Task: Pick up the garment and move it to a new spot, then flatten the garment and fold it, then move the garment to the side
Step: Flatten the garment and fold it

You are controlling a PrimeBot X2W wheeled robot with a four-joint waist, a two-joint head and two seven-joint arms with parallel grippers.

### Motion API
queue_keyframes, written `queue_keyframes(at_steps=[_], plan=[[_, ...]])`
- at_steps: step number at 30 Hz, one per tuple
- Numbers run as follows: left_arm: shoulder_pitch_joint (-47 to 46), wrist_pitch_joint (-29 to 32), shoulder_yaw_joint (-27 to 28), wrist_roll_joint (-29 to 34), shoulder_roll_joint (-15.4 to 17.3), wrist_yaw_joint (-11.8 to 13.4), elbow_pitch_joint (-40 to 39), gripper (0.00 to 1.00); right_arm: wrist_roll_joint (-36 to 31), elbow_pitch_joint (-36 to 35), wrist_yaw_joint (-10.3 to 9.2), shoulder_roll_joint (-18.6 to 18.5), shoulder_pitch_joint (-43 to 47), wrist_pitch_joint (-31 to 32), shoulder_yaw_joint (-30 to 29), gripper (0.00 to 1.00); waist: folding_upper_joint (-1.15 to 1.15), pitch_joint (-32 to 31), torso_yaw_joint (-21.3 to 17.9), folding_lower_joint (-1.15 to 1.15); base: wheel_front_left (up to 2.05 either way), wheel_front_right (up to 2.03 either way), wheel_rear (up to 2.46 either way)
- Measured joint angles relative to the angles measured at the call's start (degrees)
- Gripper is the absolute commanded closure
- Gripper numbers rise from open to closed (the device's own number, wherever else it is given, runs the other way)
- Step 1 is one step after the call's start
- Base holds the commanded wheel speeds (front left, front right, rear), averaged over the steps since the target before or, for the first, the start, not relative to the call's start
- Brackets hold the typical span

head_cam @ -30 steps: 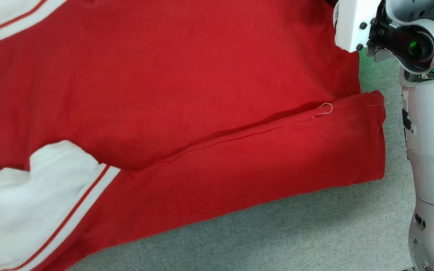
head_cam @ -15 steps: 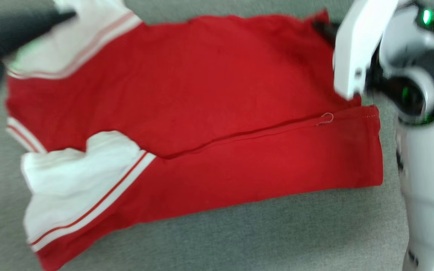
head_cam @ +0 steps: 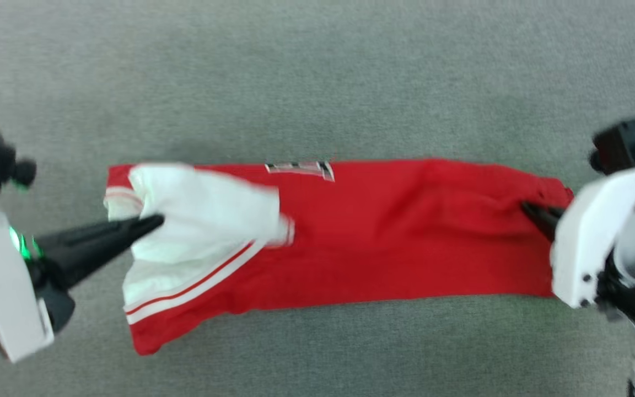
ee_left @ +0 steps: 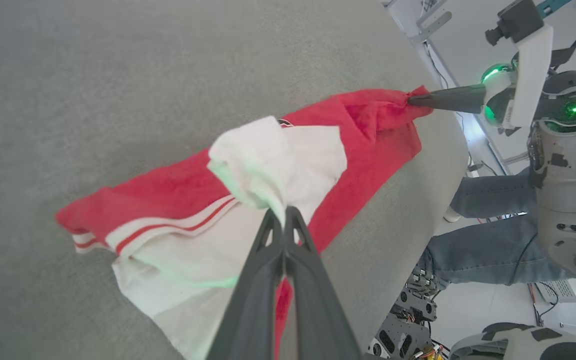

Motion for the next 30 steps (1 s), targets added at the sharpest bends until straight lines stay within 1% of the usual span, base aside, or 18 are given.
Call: queue_keyframes(at_steps=[4,7,12,15,18,22,23,24,25,26,27,28,29,30], plan=[[6.00,-5.60,-1.35,0.25,1.12,0.00,-0.32,1.00,-0.21,-1.70,0.00,-0.60,3.88,-0.79,-2.50,1.00,0.00,-0.96,0.95,0.00,0.00,0.00,0.00],[9.67,-8.50,-3.37,1.83,1.03,0.00,-0.62,1.00,-0.08,-2.00,0.00,-0.38,5.81,-1.76,-3.59,1.00,0.00,-1.02,1.34,0.00,0.00,0.00,0.00],[12.23,-12.22,-5.13,2.64,-1.49,-0.01,1.34,1.00,-1.35,-1.07,0.00,0.04,7.21,-5.26,-4.45,1.00,0.00,-0.38,1.92,0.00,0.00,0.00,0.00],[12.53,-13.63,-6.49,4.71,-2.74,0.00,4.44,1.00,-2.32,0.79,0.00,0.25,7.39,-8.03,-4.49,1.00,0.00,0.35,2.08,0.00,0.00,0.00,0.00],[12.71,-15.18,-7.80,5.05,-4.65,-0.01,7.40,1.00,-2.78,2.77,0.00,0.64,7.39,-10.22,-4.11,1.00,0.00,1.15,2.07,0.00,0.00,0.00,0.00],[12.08,-17.04,-10.05,6.88,-6.00,-0.01,11.05,1.00,-3.58,5.00,0.00,0.87,7.22,-13.16,-4.04,1.00,0.00,2.00,1.95,0.00,0.00,0.00,0.00],[11.71,-17.55,-10.48,6.89,-6.45,-0.01,11.63,0.84,-3.58,5.34,0.00,0.89,7.04,-13.91,-4.07,1.00,0.00,2.11,1.95,0.00,0.00,0.00,0.00],[11.21,-17.75,-10.95,6.89,-6.62,-0.01,11.95,0.84,-3.59,5.59,0.00,0.90,6.91,-14.70,-4.00,0.76,0.00,2.13,1.95,0.00,0.00,0.00,0.00],[10.76,-18.13,-11.34,6.83,-6.69,-0.01,12.10,0.82,-3.60,5.77,0.00,0.96,6.82,-15.58,-3.97,0.55,0.00,2.06,1.97,0.00,0.00,0.00,0.00],[10.39,-18.85,-11.57,6.65,-6.78,-0.01,12.21,0.78,-3.52,5.87,0.00,1.01,6.80,-16.28,-4.00,0.19,0.00,1.92,1.99,0.00,0.00,0.00,0.00],[10.05,-19.42,-11.74,6.31,-6.80,-0.01,12.21,0.64,-3.18,5.91,0.00,1.04,6.76,-16.91,-4.10,0.00,0.00,1.72,2.00,0.00,0.00,0.00,0.00],[9.83,-20.01,-12.01,6.24,-6.73,-0.01,12.00,0.29,-2.50,5.89,0.00,1.05,6.65,-17.31,-4.20,0.00,0.00,1.45,2.02,0.00,0.00,0.00,0.00],[9.77,-20.97,-12.20,6.11,-6.64,-0.01,11.74,0.00,-1.68,5.83,0.00,1.07,6.54,-17.79,-4.35,0.00,0.00,1.15,2.06,0.00,0.00,0.00,0.00],[9.75,-22.14,-12.27,5.87,-6.50,-0.01,11.65,0.00,-0.88,5.65,0.00,1.10,6.42,-18.20,-4.69,0.00,0.00,0.78,2.12,0.00,0.00,0.00,0.00]])
